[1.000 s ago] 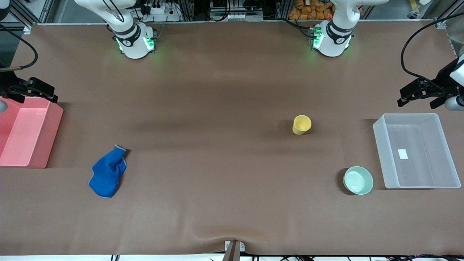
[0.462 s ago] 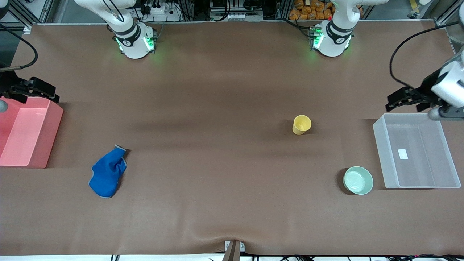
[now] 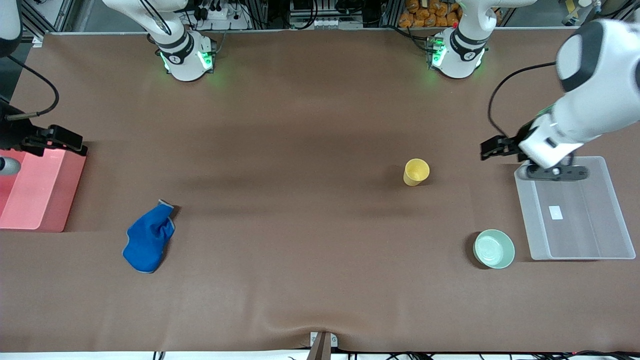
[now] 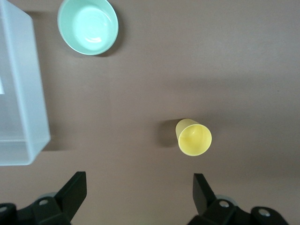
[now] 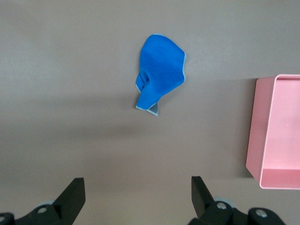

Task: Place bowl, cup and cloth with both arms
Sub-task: 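Lower the left gripper onto the yellow cup while the right gripper reaches the cloth, then grasp the yellow cup with the left gripper while the right gripper grasps the cloth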

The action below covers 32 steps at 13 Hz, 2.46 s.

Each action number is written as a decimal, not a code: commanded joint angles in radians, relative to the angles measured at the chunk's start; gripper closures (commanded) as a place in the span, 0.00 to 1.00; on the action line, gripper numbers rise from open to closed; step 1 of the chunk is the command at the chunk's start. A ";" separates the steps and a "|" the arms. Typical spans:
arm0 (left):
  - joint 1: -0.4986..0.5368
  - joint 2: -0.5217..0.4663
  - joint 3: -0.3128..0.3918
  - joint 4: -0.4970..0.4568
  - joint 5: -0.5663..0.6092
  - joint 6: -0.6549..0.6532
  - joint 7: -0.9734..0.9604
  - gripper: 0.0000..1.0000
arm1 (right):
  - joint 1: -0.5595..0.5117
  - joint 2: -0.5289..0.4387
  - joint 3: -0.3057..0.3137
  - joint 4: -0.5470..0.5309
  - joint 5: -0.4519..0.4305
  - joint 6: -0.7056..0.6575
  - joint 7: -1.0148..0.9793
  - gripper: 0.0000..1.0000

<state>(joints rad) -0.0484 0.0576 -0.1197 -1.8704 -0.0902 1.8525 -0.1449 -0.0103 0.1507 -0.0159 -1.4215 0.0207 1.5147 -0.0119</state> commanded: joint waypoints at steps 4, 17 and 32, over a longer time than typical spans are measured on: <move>0.002 0.002 -0.083 -0.265 0.016 0.295 -0.139 0.00 | -0.054 0.151 -0.003 0.064 0.005 0.098 0.007 0.00; -0.050 0.197 -0.104 -0.365 0.046 0.576 -0.286 0.10 | -0.051 0.449 -0.004 0.053 0.015 0.361 0.122 0.00; -0.015 0.208 -0.087 -0.094 0.052 0.305 -0.295 1.00 | -0.037 0.546 -0.003 -0.129 0.019 0.538 0.122 0.00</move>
<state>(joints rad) -0.0953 0.2717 -0.2120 -2.0834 -0.0676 2.2877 -0.4297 -0.0261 0.7111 -0.0258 -1.5047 0.0262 2.0424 0.0990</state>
